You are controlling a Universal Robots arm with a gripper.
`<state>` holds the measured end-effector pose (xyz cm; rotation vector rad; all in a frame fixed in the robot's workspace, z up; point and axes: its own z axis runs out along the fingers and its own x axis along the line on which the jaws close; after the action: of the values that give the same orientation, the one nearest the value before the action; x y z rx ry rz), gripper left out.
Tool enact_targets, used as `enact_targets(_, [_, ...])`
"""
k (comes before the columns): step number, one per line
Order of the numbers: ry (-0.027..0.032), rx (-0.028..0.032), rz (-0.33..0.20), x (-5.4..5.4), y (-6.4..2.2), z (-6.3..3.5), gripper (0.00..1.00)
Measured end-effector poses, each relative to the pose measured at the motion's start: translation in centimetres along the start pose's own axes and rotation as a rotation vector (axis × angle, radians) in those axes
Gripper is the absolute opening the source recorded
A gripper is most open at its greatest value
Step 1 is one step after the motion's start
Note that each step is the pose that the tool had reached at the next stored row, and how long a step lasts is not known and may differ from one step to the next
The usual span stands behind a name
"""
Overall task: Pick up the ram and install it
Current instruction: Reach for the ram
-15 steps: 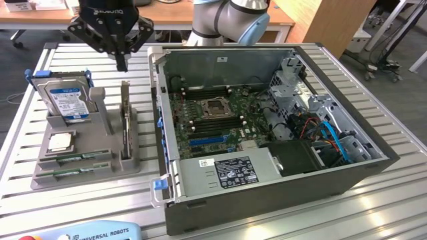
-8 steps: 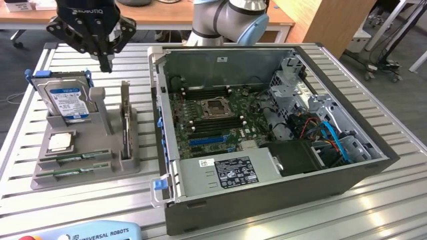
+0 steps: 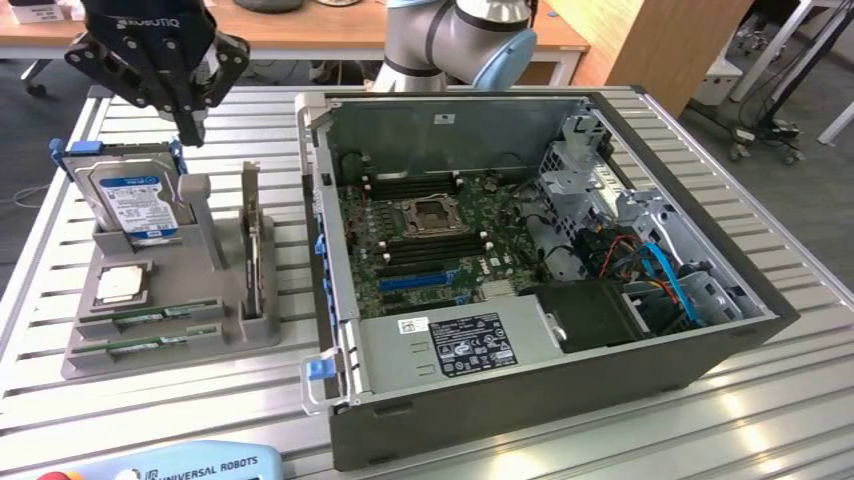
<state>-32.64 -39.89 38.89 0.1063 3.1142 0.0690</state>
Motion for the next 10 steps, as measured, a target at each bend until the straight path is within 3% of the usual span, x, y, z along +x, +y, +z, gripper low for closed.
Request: enact_targets(10, [0.0000,0.0001,0.000,3.0,-0.21,0.06,0.10])
